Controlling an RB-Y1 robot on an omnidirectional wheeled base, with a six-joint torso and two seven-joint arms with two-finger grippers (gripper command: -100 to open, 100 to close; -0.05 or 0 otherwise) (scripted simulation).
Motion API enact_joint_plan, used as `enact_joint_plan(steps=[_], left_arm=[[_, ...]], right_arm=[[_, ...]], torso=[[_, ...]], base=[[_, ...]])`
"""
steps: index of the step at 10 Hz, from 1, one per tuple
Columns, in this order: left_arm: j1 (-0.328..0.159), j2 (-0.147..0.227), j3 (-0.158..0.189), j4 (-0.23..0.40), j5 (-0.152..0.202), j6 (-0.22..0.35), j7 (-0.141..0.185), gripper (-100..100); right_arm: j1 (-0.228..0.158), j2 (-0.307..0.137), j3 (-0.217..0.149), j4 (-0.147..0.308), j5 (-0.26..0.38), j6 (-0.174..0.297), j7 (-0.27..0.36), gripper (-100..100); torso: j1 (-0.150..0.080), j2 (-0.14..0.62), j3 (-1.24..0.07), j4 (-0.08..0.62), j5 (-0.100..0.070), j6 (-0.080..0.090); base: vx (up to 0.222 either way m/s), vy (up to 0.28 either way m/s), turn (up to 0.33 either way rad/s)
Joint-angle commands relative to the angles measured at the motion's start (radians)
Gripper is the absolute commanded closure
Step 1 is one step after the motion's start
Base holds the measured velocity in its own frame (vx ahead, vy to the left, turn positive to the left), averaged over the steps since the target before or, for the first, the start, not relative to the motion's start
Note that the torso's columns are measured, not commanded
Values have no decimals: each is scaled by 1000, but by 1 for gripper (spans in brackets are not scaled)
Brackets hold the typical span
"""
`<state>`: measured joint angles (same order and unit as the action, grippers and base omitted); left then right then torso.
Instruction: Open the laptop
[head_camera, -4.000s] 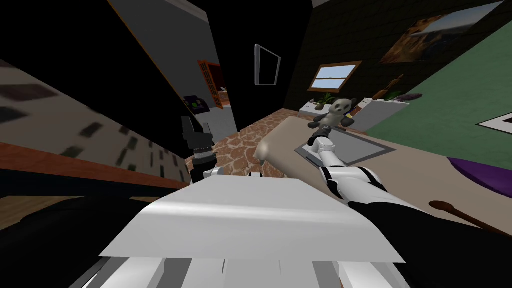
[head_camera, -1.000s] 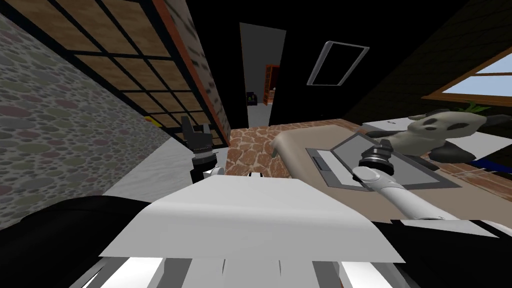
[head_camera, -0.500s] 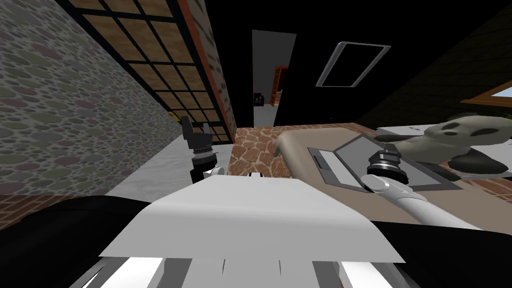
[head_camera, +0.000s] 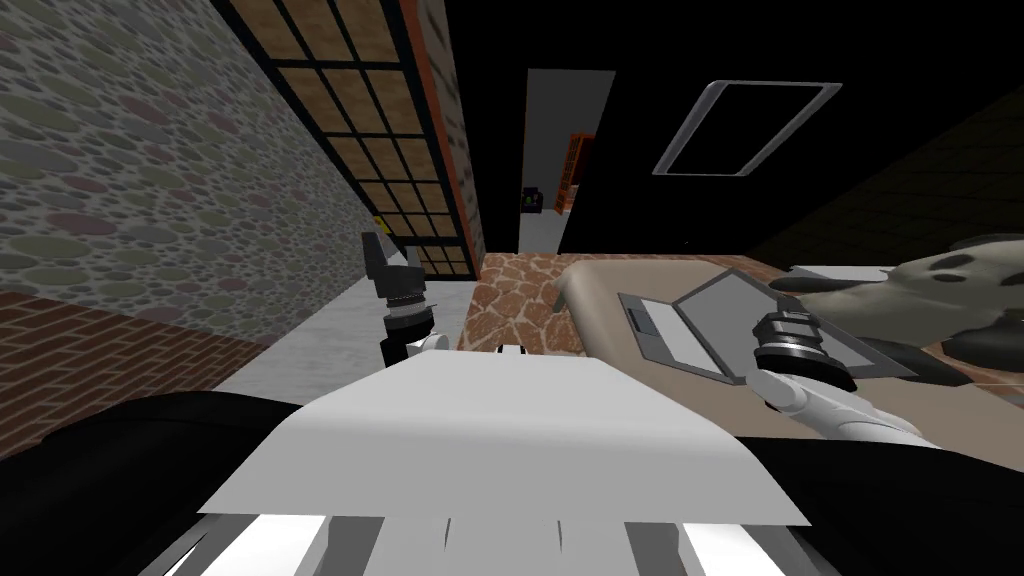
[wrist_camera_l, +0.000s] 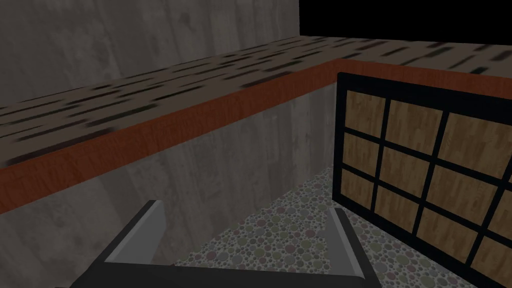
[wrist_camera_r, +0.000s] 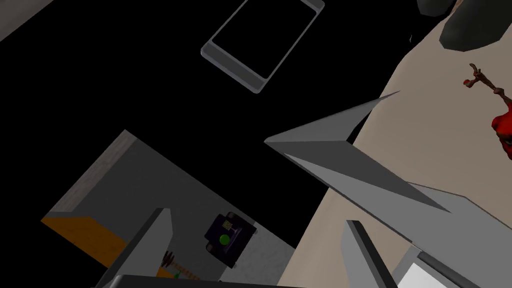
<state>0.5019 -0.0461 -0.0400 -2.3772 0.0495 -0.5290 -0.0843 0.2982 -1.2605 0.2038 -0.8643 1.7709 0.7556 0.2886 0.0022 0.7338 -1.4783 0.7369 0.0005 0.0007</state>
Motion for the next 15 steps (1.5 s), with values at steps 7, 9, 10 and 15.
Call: enact_joint_plan(steps=[7,9,10,15], left_arm=[[0,0,0,0,0,0,0,0],[0,0,0,0,0,0,0,0],[0,0,0,0,0,0,0,0],[0,0,0,0,0,0,0,0]], right_arm=[[257,-72,79,0,100,133,-99,-100],[306,-81,98,6,117,161,-119,-100],[326,-84,106,8,124,173,-127,-100],[374,-97,107,-11,122,195,-128,100]], torso=[[-3,5,3,1,-1,0],[-1,2,1,0,-1,2],[-2,1,1,0,-1,1],[-3,0,0,-1,-2,2]], base=[[-210,-44,239],[-175,-16,193],[-163,-43,139],[-90,-31,67]])
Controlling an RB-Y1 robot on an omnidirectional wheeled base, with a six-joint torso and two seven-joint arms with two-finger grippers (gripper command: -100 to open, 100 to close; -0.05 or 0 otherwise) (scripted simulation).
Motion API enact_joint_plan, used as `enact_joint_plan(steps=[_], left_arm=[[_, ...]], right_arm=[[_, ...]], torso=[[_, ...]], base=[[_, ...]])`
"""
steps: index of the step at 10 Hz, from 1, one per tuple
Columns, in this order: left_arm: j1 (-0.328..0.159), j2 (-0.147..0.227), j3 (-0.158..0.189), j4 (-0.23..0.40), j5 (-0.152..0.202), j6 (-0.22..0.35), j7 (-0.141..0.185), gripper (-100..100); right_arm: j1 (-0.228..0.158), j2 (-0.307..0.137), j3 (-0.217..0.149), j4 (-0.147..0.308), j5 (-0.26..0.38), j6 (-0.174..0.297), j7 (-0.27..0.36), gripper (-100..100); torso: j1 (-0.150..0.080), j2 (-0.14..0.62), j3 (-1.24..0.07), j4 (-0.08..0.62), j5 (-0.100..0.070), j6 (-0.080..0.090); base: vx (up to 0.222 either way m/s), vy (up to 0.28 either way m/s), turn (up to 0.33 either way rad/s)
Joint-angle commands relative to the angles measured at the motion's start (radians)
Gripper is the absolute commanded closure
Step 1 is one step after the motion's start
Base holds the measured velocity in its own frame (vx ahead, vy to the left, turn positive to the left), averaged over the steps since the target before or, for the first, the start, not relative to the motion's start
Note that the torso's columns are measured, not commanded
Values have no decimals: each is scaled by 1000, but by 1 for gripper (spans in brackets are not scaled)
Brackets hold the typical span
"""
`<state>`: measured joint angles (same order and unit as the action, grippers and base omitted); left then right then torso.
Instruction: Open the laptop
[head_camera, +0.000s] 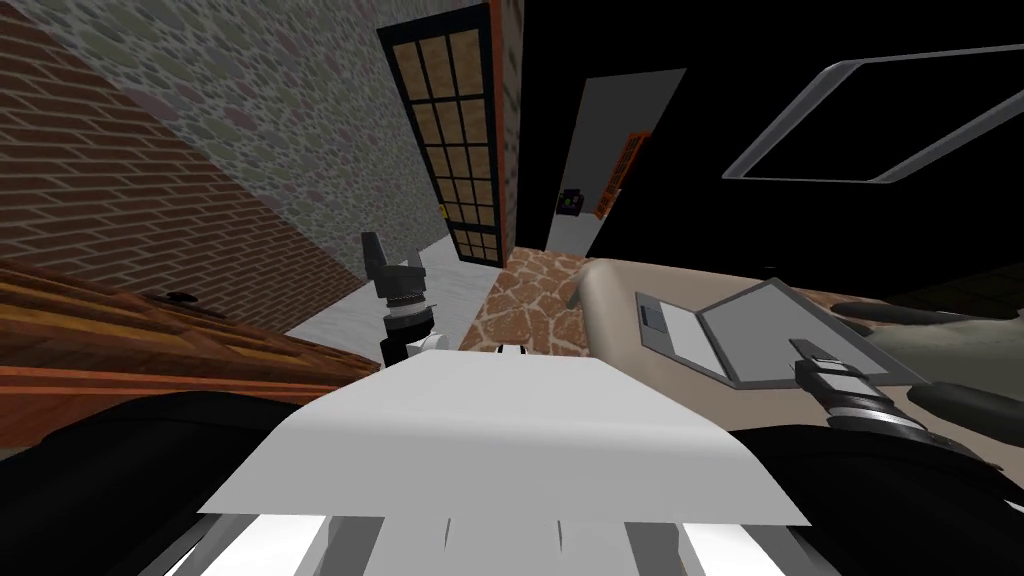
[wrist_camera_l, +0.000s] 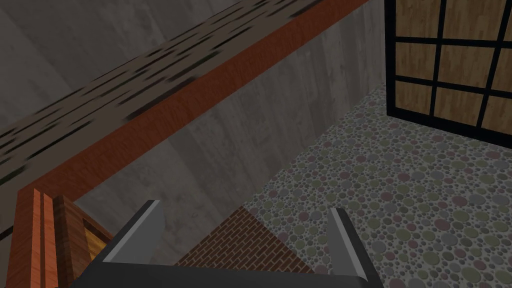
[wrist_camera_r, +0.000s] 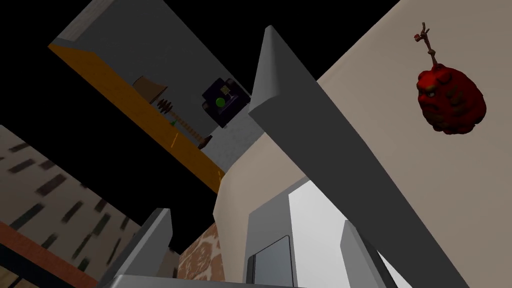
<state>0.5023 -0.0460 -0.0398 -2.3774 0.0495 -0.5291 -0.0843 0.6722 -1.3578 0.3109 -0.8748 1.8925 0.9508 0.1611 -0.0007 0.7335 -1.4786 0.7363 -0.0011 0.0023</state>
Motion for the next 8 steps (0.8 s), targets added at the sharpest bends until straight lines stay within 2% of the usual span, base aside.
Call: enact_joint_plan(steps=[1,2,3,4,5,7,8], left_arm=[[0,0,0,0,0,0,0,0],[0,0,0,0,0,0,0,0],[0,0,0,0,0,0,0,0],[0,0,0,0,0,0,0,0],[0,0,0,0,0,0,0,0],[0,0,0,0,0,0,0,0],[0,0,0,0,0,0,0,0]], right_arm=[[-50,43,13,-50,17,-50,50,100],[-67,43,13,-62,17,-75,77,100],[-86,43,13,-62,17,-78,116,100],[-126,87,26,-109,34,-122,145,100],[-170,87,26,-116,34,-146,159,100],[-172,87,26,-124,34,-156,233,100],[-209,130,39,-186,52,-208,271,100]], torso=[[0,1,0,0,1,-1],[-2,2,2,1,0,0],[-1,4,2,2,0,-2],[2,5,3,2,1,-4],[1,4,3,2,1,-1],[2,5,3,2,2,-4],[2,5,3,2,2,-3]], base=[[19,-51,-364],[30,-50,-415],[14,-17,-73],[33,-43,-312],[30,-40,-388],[1,-13,1],[18,-40,-314]])
